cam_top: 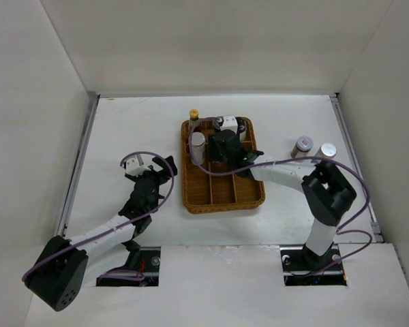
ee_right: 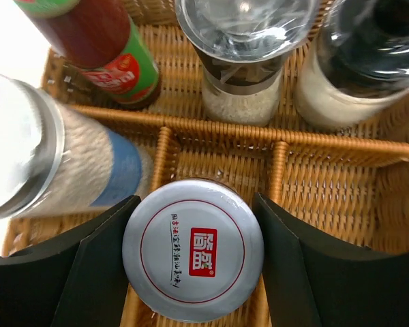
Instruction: Organize the condiment bottles
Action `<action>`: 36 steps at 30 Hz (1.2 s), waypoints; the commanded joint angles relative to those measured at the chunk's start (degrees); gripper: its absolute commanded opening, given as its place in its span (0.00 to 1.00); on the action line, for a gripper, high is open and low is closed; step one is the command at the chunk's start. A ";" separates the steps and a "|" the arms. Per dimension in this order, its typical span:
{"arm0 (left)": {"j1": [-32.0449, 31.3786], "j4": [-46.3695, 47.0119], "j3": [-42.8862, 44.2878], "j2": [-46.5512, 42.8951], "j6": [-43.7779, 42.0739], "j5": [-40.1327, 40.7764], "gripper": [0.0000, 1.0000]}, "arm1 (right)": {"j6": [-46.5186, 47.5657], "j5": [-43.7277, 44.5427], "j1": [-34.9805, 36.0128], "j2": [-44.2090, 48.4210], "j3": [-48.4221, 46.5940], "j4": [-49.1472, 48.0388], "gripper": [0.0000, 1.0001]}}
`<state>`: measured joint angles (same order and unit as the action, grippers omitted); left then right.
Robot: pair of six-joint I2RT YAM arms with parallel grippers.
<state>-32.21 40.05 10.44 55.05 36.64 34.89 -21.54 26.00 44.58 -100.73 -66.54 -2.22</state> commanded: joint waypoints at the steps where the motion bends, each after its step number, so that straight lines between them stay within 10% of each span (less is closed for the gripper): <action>1: 0.96 1.78 0.29 0.41 0.80 -1.58 0.94 | 0.88 -0.51 -0.94 -1.30 -5.26 -10.09 0.55; 12: 1.31 1.87 0.11 -0.12 1.15 -2.29 0.93 | 2.20 3.09 -1.73 3.50 -4.13 -5.53 0.92; 24: -0.18 2.57 0.37 1.81 2.64 -2.91 0.93 | 1.85 22.75 -19.28 37.78 19.69 -1.21 1.00; 36: -3.26 3.80 0.37 3.14 3.26 -3.60 0.93 | 3.89 20.42 -40.58 32.35 16.98 6.25 1.00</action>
<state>-35.31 40.97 10.46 59.24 39.13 32.14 -15.73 49.89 5.17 -67.64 -47.11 0.80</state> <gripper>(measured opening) 0.927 0.998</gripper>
